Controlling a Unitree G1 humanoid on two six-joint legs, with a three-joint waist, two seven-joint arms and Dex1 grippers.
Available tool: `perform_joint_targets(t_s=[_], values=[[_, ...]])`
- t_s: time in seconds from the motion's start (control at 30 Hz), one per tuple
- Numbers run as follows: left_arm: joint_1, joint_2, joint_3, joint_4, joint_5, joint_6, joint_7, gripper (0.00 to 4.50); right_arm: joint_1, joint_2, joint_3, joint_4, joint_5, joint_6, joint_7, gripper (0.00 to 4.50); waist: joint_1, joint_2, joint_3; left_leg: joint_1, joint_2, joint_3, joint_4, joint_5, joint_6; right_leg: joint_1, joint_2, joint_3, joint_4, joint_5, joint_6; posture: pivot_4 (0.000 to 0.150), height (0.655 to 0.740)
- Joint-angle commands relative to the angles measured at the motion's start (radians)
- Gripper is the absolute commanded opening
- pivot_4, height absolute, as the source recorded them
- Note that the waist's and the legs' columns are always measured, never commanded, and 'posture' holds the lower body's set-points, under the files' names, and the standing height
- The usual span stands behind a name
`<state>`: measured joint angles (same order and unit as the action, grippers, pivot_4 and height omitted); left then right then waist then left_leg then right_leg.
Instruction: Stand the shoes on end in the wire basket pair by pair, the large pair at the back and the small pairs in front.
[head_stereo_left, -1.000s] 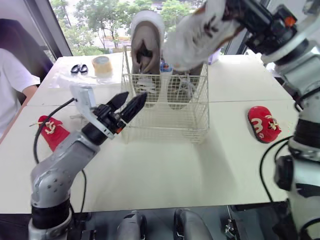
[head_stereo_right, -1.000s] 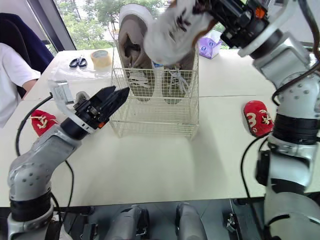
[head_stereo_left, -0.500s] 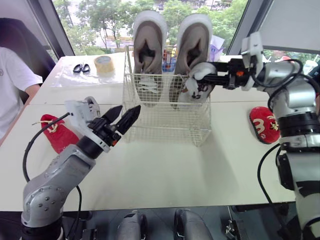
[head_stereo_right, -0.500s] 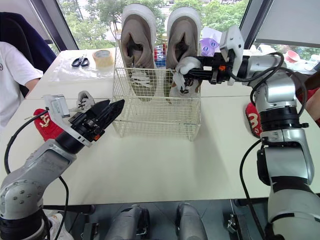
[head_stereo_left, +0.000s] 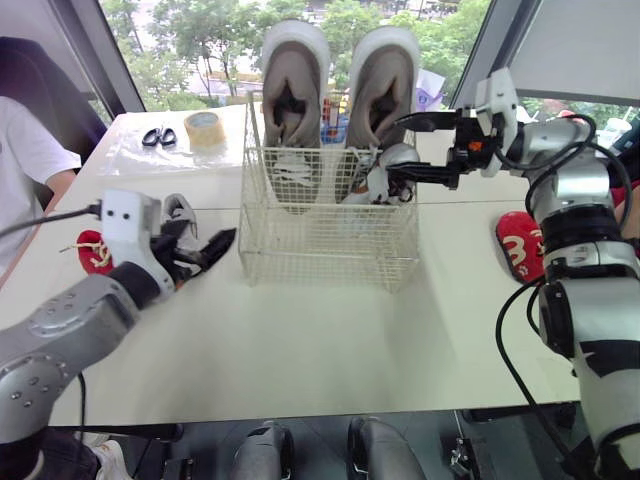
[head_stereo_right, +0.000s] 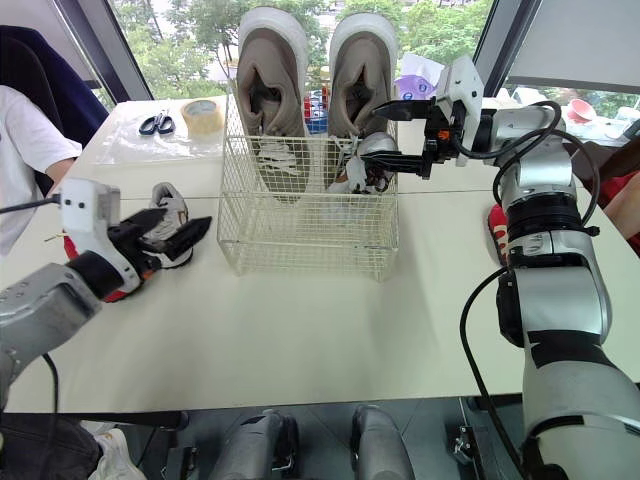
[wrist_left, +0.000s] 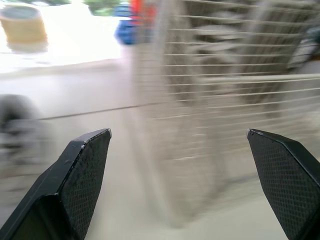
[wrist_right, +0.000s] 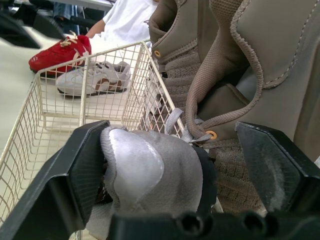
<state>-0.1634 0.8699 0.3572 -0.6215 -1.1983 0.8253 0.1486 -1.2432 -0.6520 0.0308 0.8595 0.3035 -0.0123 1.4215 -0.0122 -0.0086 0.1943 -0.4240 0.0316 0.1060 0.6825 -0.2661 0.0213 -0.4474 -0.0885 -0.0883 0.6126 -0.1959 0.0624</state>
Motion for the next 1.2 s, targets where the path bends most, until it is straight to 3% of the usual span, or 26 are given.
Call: perform_joint_targets(t_s=[0.03, 0.2, 0.43, 0.53, 0.67, 0.8, 0.97, 1.07, 1.2], values=[[-0.026, -0.005, 0.077, -0.01, -0.039, -0.043, -0.098, 4.5, -0.01, -0.054, -0.074, -0.217, 0.088, 0.149, 0.014, 4.46, 0.003, 0.0, 0.0, -0.002, 0.0, 0.0, 0.0, 0.0, -0.001, -0.002, 0.0, 0.0, 0.0, 0.0, 0.0, 0.15, 0.74], [-0.062, -0.053, 0.147, 0.113, -0.132, -0.052, -0.15, 4.5, 0.077, -0.107, -0.12, -0.552, 0.203, 0.408, -0.034, 4.46, 0.003, 0.0, 0.0, -0.003, 0.0, 0.0, -0.001, 0.0, -0.001, -0.003, -0.002, -0.001, 0.001, 0.0, 0.0, 0.15, 0.74], [-0.231, 0.048, 0.11, 0.4, 0.034, 0.023, -0.105, 4.5, 0.147, -0.157, -0.181, -0.877, 0.408, 0.741, -0.132, 4.46, 0.002, 0.0, 0.0, -0.002, 0.0, 0.0, -0.001, -0.002, 0.004, -0.004, 0.0, -0.001, 0.002, 0.0, 0.0, 0.15, 0.74], [-0.411, 0.151, -0.036, 0.638, 0.135, 0.256, -0.074, 4.5, 0.225, -0.203, -0.139, -1.054, 0.519, 0.91, -0.122, 4.46, 0.01, -0.002, -0.001, -0.002, 0.0, 0.0, -0.001, -0.003, 0.005, -0.003, 0.0, -0.001, 0.002, 0.0, 0.0, 0.15, 0.74], [-0.672, 0.154, -0.193, 0.926, 0.288, 0.362, -0.178, 4.5, 0.383, -0.311, -0.052, -1.233, 0.495, 0.921, -0.072, 4.46, 0.027, -0.004, -0.001, -0.002, -0.001, 0.0, 0.0, -0.003, 0.006, -0.003, 0.0, -0.001, 0.002, 0.0, 0.001, 0.15, 0.74], [-0.879, 0.099, -0.332, 1.197, 0.485, 0.305, -0.333, 4.5, 0.434, -0.314, -0.056, -1.278, 0.502, 0.903, -0.109, 4.46, 0.026, -0.005, 0.0, -0.003, -0.001, 0.001, 0.001, -0.003, 0.006, -0.003, 0.0, -0.002, 0.001, 0.0, 0.001, 0.15, 0.74], [-1.032, -0.005, -0.497, 1.513, 0.74, 0.121, -0.571, 4.5, 0.492, -0.315, -0.054, -1.31, 0.459, 0.869, -0.177, 4.46, 0.025, -0.006, -0.001, -0.003, -0.001, 0.004, 0.001, 0.0, 0.001, -0.004, 0.0, -0.001, 0.002, 0.0, 0.001, 0.15, 0.74], [-1.071, -0.061, -0.529, 1.705, 0.862, 0.044, -0.589, 4.5, 0.507, -0.304, -0.072, -1.323, 0.473, 0.877, -0.224, 4.46, 0.023, -0.006, -0.001, -0.003, -0.001, 0.006, 0.001, -0.001, 0.002, -0.005, 0.0, -0.001, 0.002, 0.0, 0.001, 0.15, 0.74], [-1.096, -0.123, -0.5, 1.839, 0.931, -0.042, -0.667, 3.21, 0.52, -0.294, -0.097, -1.345, 0.493, 0.893, -0.291, 4.5, 0.023, -0.007, -0.001, -0.004, 0.0, 0.006, 0.001, -0.003, 0.005, -0.007, 0.0, 0.0, 0.003, 0.0, 0.001, 0.15, 0.74]])
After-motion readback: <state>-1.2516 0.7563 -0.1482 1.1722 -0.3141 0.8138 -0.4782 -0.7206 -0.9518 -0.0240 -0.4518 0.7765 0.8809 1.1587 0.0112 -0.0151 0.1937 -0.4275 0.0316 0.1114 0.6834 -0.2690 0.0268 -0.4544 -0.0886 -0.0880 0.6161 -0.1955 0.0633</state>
